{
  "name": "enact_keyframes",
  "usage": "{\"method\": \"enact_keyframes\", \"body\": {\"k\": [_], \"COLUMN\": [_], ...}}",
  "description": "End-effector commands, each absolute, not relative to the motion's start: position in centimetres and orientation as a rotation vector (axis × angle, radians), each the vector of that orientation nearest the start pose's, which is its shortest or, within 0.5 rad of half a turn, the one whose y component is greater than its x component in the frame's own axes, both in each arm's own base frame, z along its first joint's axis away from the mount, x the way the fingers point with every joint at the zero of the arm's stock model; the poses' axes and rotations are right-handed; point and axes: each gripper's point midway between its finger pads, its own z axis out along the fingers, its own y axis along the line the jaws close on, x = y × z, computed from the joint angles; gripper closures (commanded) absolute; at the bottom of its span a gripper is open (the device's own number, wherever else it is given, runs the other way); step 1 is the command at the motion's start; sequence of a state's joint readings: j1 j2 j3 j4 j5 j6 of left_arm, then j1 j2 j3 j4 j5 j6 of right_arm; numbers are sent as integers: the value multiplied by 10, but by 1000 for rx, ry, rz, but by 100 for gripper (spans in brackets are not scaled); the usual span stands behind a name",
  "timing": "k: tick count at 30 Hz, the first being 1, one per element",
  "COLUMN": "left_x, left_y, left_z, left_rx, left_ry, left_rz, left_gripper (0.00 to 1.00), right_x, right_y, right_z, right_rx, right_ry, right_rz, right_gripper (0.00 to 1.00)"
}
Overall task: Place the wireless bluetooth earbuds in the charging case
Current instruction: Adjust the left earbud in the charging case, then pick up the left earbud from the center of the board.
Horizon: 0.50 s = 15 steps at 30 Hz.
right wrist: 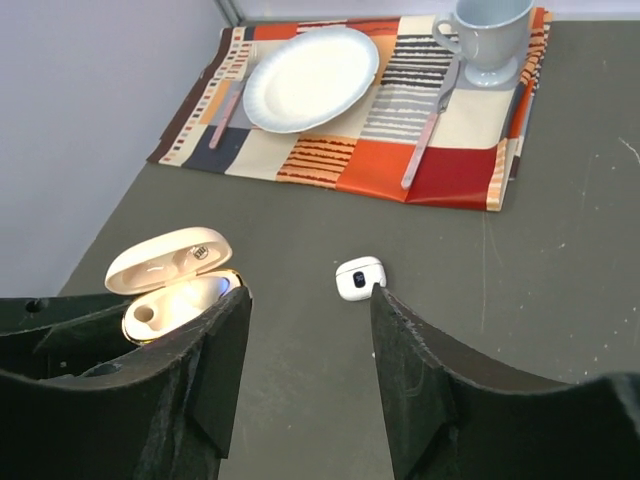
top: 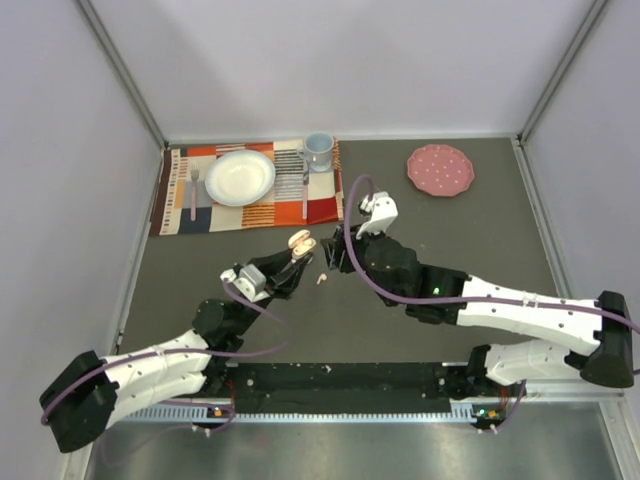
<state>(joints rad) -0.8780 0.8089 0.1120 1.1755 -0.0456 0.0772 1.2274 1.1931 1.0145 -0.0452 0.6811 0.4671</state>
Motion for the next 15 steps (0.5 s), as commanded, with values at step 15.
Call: {"method": "enact_keyframes", "body": {"k": [15], "left_x": [210], "left_y": [-179], "left_z": [290], "left_rx": [288], "left_ry": [1008], "left_rz": [-567], "left_gripper": [100], "right_x": [269], "right_y": [265], "right_z": [209], "right_rx": [448], "right_ry": [2122], "right_rz": [697], "right_gripper": [35]}}
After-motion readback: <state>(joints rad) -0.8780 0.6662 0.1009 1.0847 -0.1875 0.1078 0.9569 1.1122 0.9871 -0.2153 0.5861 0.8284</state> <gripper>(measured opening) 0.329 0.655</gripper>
